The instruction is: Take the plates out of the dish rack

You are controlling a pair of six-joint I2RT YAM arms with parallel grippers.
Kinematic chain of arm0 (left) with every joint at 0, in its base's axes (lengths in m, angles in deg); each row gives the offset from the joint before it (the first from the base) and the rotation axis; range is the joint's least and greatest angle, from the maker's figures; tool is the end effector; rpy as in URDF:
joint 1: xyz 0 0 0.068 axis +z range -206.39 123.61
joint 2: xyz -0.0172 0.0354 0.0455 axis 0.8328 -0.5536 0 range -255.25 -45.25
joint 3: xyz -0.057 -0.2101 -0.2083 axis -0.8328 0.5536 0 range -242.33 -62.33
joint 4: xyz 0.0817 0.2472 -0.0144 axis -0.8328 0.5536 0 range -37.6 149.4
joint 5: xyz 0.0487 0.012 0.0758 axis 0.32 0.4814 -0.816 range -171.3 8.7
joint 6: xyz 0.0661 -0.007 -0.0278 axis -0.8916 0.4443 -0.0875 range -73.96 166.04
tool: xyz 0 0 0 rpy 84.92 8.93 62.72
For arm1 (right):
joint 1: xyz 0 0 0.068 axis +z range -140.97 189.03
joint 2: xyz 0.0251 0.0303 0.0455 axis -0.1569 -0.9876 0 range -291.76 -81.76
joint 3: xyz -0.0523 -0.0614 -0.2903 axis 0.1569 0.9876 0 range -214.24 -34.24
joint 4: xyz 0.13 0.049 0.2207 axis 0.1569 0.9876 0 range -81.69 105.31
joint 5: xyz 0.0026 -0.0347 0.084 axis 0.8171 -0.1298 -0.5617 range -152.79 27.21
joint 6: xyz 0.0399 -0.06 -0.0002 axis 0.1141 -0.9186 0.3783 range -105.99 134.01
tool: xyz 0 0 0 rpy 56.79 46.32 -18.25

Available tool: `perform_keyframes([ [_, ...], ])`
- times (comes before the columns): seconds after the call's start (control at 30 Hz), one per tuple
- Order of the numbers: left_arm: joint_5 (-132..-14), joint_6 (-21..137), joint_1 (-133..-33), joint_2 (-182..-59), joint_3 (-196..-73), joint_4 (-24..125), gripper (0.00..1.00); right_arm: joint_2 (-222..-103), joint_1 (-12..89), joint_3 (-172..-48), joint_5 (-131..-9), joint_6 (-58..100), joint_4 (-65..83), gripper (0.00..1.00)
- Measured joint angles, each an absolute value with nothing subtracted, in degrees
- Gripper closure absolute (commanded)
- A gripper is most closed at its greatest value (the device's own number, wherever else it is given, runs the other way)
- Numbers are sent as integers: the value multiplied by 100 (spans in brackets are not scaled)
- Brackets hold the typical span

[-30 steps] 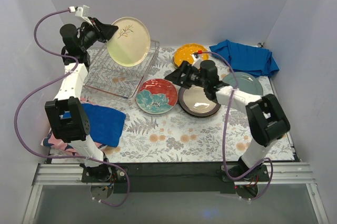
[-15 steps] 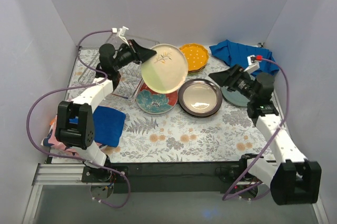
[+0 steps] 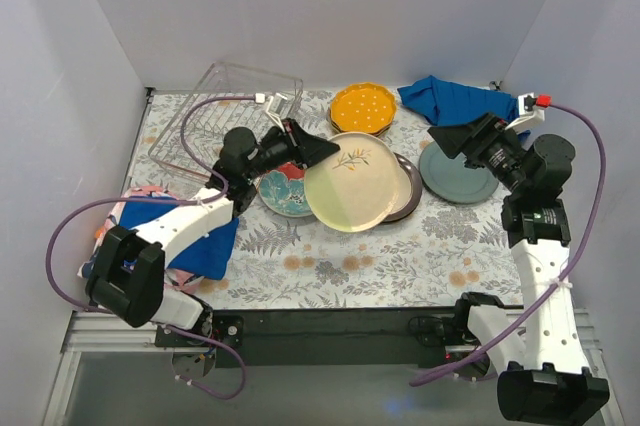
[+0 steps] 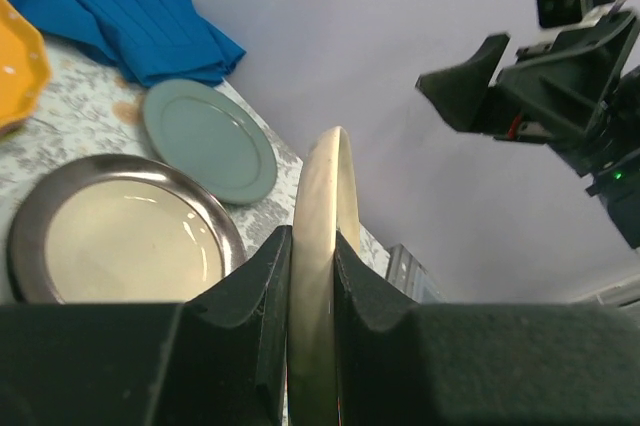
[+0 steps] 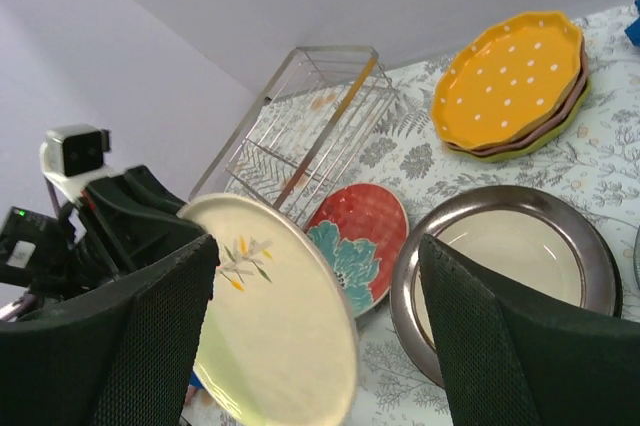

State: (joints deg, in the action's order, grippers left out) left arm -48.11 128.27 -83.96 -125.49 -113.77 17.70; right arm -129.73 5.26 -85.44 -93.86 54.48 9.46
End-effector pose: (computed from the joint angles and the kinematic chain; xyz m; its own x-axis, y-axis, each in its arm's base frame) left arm 0.2831 -0.1847 0.3502 -0.8497 -0.4918 -0.1901 0.2077 0.0191 -0.9780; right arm 0.1907 0.0182 0.4096 -0.2700 0.5748 -0.7725 -0.3722 0.6776 0.6343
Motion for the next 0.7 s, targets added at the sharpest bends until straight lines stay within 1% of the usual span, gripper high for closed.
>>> perform_keyframes([
  [0.17, -5093, 12860, -9135, -12949, -11262, 1479, 100, -12712, 495, -9134, -9432, 5385, 1365, 13],
  [0.37, -5359, 12865, -9714, -13863, -11283, 981, 100, -12055, 491, -9283, -9552, 5350, 1584, 12],
  [0.47, -5508, 12827, -10009, -14501, -11471, 771, 100, -11775, 491, -9349, -9637, 5321, 1676, 12],
  [0.7, -5556, 12784, -10746, -15935, -12324, 384, 100, -11508, 491, -9611, -9707, 5258, 1905, 11],
])
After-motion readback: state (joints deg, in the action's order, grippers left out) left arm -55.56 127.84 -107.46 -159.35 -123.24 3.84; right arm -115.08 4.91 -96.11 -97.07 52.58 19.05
